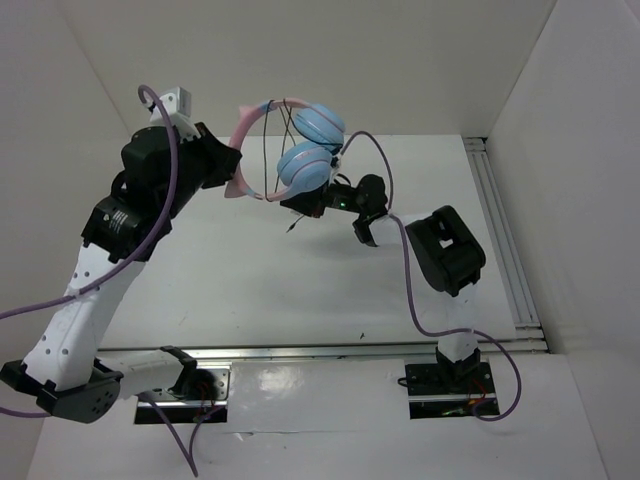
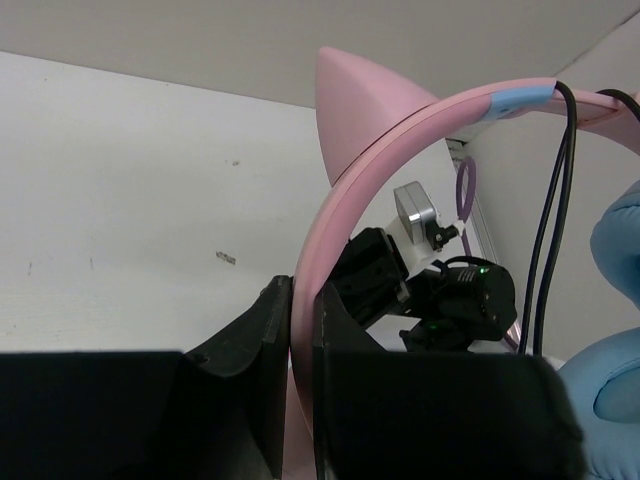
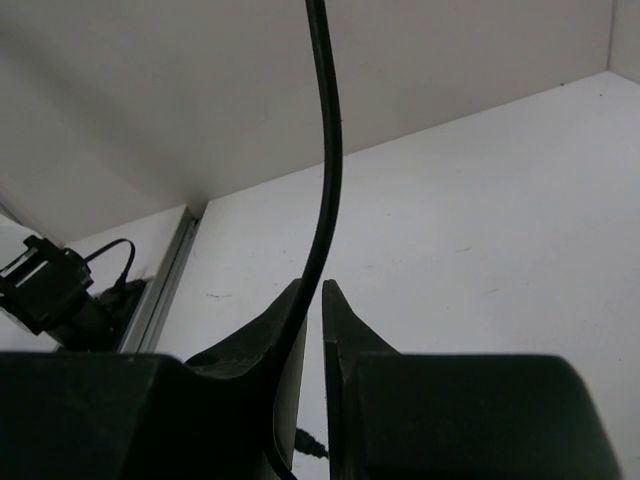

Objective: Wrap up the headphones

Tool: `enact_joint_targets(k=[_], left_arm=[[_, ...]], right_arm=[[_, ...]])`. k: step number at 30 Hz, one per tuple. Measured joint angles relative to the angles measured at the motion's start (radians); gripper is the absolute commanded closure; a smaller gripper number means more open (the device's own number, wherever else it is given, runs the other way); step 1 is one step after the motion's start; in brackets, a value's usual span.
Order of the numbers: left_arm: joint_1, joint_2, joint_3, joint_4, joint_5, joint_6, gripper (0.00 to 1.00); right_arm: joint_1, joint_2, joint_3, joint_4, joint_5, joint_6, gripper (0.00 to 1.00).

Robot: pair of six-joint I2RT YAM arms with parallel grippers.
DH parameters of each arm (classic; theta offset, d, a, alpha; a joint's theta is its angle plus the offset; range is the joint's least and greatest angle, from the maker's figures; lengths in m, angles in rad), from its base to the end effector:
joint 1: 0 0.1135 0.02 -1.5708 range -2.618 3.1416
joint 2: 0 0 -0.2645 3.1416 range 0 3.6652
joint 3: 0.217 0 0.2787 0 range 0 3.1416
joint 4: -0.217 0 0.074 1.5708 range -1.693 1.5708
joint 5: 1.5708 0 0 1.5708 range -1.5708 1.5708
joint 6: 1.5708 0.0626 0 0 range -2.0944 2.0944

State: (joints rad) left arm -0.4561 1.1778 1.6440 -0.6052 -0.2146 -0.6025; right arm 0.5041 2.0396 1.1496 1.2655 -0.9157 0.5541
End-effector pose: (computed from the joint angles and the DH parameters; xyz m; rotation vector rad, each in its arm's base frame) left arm 0.2471 -0.1064 0.5150 -0.2892 1.7196 -0.6011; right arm 0.3803 0.2665 0.2169 -0.8475 1.2345 1.4155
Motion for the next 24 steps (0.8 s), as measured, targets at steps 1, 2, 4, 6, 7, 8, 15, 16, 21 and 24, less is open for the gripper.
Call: enact_joint_targets(k=[1, 2, 4, 6, 7, 8, 15, 16, 21, 24], left_arm=[[0.002, 0.002, 0.001, 0.0, -0.002, 0.0, 1.0], [0.002, 0.003, 0.003, 0.0, -0.005, 0.0, 1.0], [0.008, 0.01, 0.008, 0.0, -0.013, 0.0, 1.0], [0.012, 0.018, 0.012, -0.001, -0.019, 0.0, 1.0], [0.016, 0.023, 0.015, 0.0, -0.024, 0.0, 1.0], [0.018, 0.024, 0.015, 0.0, -0.027, 0.0, 1.0], [0.048, 0.044, 0.037, -0.004, -0.051, 0.0, 1.0], [0.051, 0.047, 0.041, -0.004, -0.055, 0.0, 1.0], [0.07, 0.051, 0.052, -0.003, -0.069, 0.0, 1.0], [0.079, 0.053, 0.053, -0.003, -0.083, -0.001, 1.0]], right_arm=[[0.002, 0.0, -0.002, 0.001, 0.0, 0.003, 0.81], [0.003, 0.0, -0.005, 0.004, 0.0, 0.004, 0.81], [0.006, 0.0, -0.014, 0.005, 0.002, 0.006, 0.81], [0.01, 0.0, -0.026, 0.006, 0.004, 0.007, 0.81], [0.011, 0.0, -0.033, 0.006, 0.004, 0.007, 0.8], [0.012, 0.0, -0.039, 0.006, 0.005, 0.007, 0.8], [0.021, 0.001, -0.071, 0.007, 0.011, 0.008, 0.8], [0.022, 0.001, -0.072, 0.006, 0.012, 0.008, 0.8], [0.022, 0.005, -0.081, 0.008, 0.014, 0.006, 0.86], [0.026, 0.01, -0.092, 0.01, 0.014, 0.007, 0.9]])
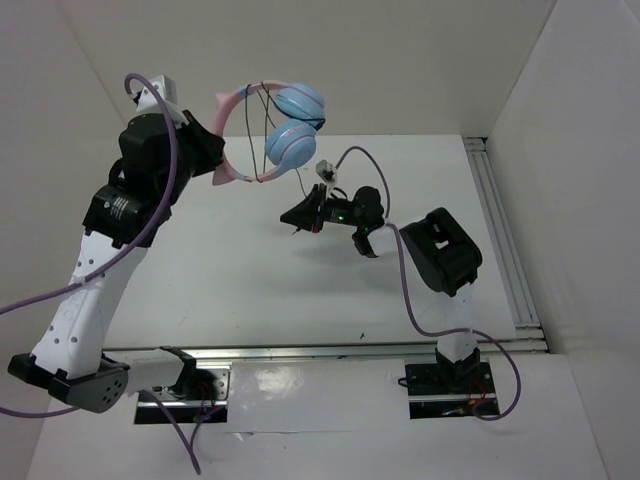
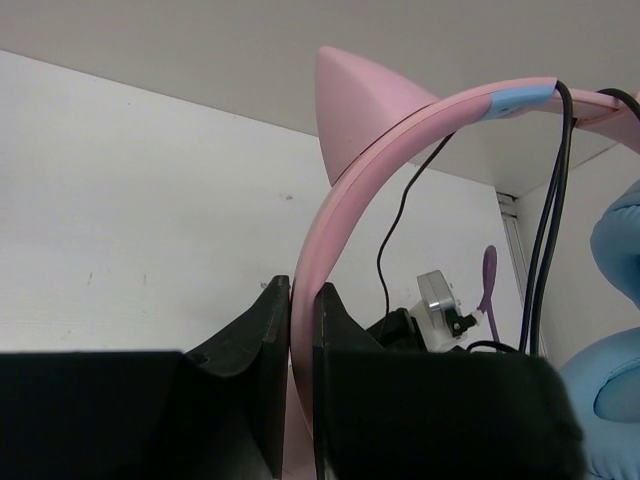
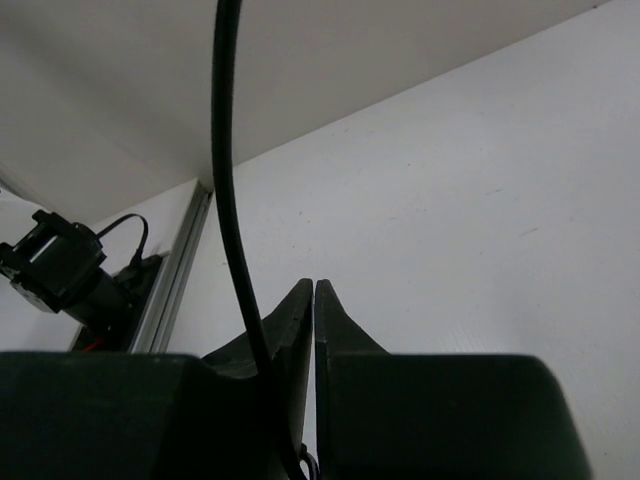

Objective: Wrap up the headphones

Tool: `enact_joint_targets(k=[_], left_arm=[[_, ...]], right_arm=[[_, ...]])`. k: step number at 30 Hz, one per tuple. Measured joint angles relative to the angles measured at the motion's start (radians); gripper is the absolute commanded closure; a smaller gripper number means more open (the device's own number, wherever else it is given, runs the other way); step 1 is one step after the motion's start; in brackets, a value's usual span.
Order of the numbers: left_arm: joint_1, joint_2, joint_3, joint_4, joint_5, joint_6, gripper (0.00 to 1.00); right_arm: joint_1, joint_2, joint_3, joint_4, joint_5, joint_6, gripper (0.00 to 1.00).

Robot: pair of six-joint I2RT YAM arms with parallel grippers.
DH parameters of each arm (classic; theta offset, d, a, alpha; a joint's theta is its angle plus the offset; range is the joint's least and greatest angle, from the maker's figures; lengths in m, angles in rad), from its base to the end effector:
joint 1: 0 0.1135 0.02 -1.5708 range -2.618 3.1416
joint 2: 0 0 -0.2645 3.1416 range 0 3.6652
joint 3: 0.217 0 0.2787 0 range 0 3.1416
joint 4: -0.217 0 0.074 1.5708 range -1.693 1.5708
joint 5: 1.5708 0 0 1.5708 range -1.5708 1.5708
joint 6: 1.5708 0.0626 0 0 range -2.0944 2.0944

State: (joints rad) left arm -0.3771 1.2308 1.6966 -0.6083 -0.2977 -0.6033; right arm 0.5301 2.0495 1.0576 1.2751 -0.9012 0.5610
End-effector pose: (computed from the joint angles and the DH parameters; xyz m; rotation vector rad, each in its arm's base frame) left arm 0.2676 -0.0862 0.5197 -0.4151 1.6793 -0.4731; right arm 0.3628 0.2695 0.1848 -0.8294 1.3313 1.4567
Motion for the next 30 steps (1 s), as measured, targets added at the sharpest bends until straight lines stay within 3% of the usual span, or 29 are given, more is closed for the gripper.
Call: enact_joint_targets(k=[4, 17, 25, 30], left_arm=[[0.009, 0.012, 0.0, 0.0, -0.015, 0.0, 1.0], [0.014, 0.03, -0.082, 0.029, -0.246, -0.019, 1.0], [0.022, 0.072, -0.198, 0.049, -0.345, -0.094, 1.0], [0.011, 0.08, -0.258, 0.047, -0.412, -0.111, 1.0]], right_arm=[[0.009, 0.004, -0.019, 0.001, 0.0, -0.002, 1.0], [0.083, -0.079, -0.164, -0.015, 0.052, -0.09, 1.0], [0.255, -0.262, -0.171, -0.212, 0.123, -0.288, 1.0], [0.298, -0.359, -0.171, -0.362, 0.183, -0.391, 1.0]])
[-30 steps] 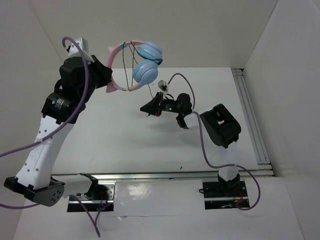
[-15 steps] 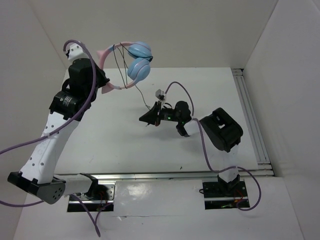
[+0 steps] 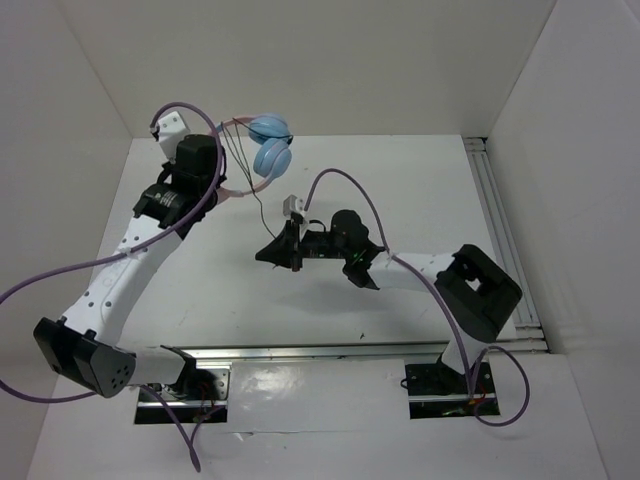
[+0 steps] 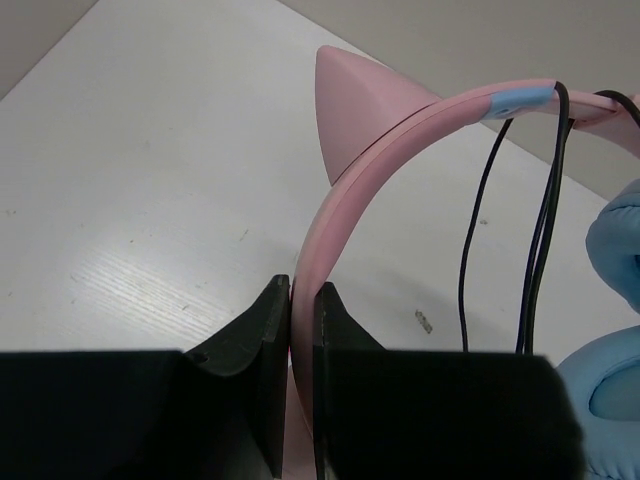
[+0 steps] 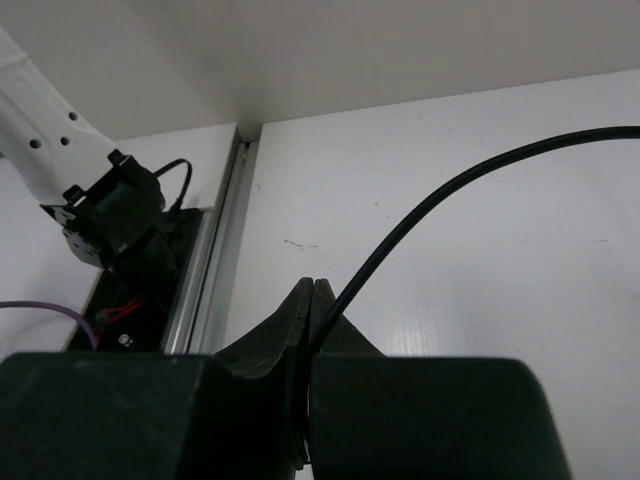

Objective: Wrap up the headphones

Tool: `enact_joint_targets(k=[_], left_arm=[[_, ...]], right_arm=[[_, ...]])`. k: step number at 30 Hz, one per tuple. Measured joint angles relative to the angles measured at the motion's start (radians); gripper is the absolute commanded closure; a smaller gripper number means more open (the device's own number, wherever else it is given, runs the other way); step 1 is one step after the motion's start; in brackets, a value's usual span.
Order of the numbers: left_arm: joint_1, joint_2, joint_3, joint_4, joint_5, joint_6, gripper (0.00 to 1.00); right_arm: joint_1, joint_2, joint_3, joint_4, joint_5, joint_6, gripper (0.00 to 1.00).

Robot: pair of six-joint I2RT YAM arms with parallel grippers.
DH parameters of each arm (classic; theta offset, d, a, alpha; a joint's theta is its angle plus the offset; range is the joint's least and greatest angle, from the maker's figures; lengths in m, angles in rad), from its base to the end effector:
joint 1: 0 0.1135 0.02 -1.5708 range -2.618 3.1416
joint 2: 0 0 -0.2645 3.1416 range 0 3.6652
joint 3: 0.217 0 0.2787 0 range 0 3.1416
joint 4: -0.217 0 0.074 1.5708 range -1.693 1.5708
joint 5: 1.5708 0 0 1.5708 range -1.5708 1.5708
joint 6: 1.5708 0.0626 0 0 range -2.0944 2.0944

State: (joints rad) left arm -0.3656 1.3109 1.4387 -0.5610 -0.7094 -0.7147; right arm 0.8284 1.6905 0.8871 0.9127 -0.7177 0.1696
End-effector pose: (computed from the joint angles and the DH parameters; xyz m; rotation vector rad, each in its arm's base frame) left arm 0.3177 -0.0780 0.4123 -0.7502 1.7402 -0.0205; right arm 0.2429 0.3256 0.2351 -1.0873 1.2254 1.3046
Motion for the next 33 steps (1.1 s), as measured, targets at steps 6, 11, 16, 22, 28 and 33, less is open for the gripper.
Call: enact_joint_targets(k=[6, 11, 16, 22, 28, 33], left_arm=[[-0.001, 0.047, -0.019, 0.002, -0.066, -0.001, 1.0], [-0.013, 0.124, -0.019, -0.032, -0.087, -0.023, 1.0], [-0.063, 0.171, -0.018, -0.116, -0.145, -0.076, 1.0], [-0.106, 0.155, -0.043, -0.171, -0.205, -0.138, 1.0], [-0.171, 0.004, -0.252, -0.125, -0.208, -0.119, 1.0], [-0.217, -0.058, -0.307, -0.108, -0.204, -0.081, 1.0]], right_arm=[[0.033, -0.115, -0.001, -0.155, 0.064, -0.074, 1.0], [0.07, -0.184, 0.002, -0.262, 0.111, -0.112, 1.0], [0.087, -0.202, 0.031, -0.386, 0.164, -0.171, 1.0], [0.097, -0.253, 0.054, -0.505, 0.237, -0.243, 1.0], [0.097, -0.287, 0.145, -0.677, 0.287, -0.376, 1.0], [0.119, -0.302, 0.188, -0.786, 0.368, -0.485, 1.0]])
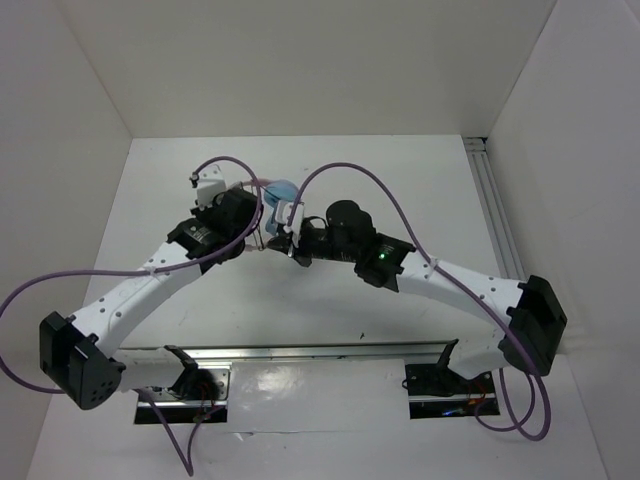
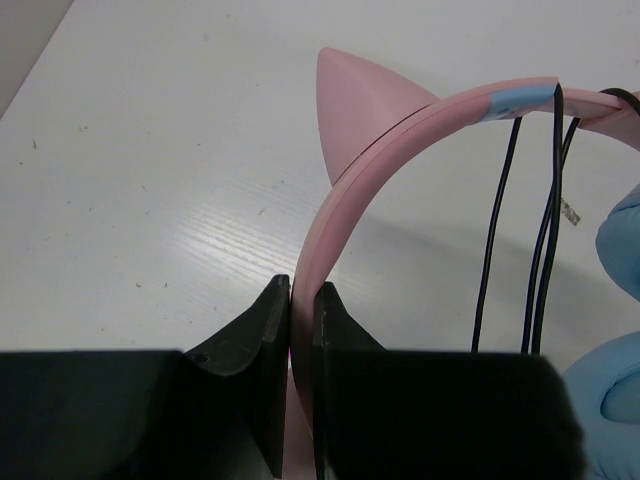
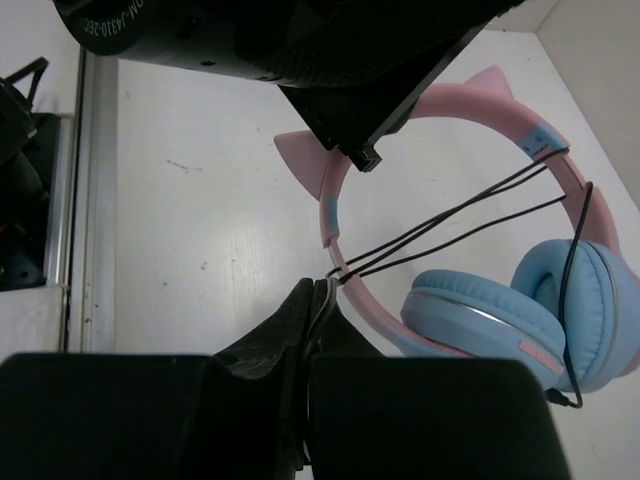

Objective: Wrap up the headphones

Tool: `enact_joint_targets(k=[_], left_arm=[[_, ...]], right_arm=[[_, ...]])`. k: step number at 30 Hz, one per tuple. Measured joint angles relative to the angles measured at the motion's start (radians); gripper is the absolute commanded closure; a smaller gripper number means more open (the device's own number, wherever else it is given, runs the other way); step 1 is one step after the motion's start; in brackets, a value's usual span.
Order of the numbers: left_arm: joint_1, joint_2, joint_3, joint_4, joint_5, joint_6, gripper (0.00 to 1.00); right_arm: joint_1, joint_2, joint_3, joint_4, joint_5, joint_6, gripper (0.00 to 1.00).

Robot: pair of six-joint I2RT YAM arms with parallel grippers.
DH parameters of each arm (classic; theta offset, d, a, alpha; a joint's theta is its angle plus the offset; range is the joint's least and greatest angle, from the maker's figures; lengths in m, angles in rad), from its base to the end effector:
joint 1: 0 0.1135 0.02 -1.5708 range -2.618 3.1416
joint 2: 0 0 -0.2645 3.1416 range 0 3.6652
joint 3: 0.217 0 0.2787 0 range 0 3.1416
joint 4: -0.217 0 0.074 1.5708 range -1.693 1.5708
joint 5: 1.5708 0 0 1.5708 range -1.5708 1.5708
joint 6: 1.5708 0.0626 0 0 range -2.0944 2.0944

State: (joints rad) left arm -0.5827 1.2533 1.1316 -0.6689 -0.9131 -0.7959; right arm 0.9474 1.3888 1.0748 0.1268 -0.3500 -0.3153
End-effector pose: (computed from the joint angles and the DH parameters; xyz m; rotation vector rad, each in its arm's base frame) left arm 0.2726 -0.1203 0.3115 -0.6107 1.9340 0.2336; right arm 0.2044 0.3211 0.3219 -1.2688 1.2909 0.7621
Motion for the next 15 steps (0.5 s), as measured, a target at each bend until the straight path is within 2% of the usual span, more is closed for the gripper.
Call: enact_joint_targets(k=[5, 15], left_arm=[[-0.029, -0.035, -0.021, 0.038, 0.018, 0.064, 1.0], [-0.134, -0.04, -0.024, 0.098, 0.182, 0.251, 1.0]], right_arm=[[0.023, -0.023, 0.019, -0.062, 0.073, -0.09, 1.0], [0.043, -0.024, 0.048, -0.114, 0.111, -0.214, 1.0]])
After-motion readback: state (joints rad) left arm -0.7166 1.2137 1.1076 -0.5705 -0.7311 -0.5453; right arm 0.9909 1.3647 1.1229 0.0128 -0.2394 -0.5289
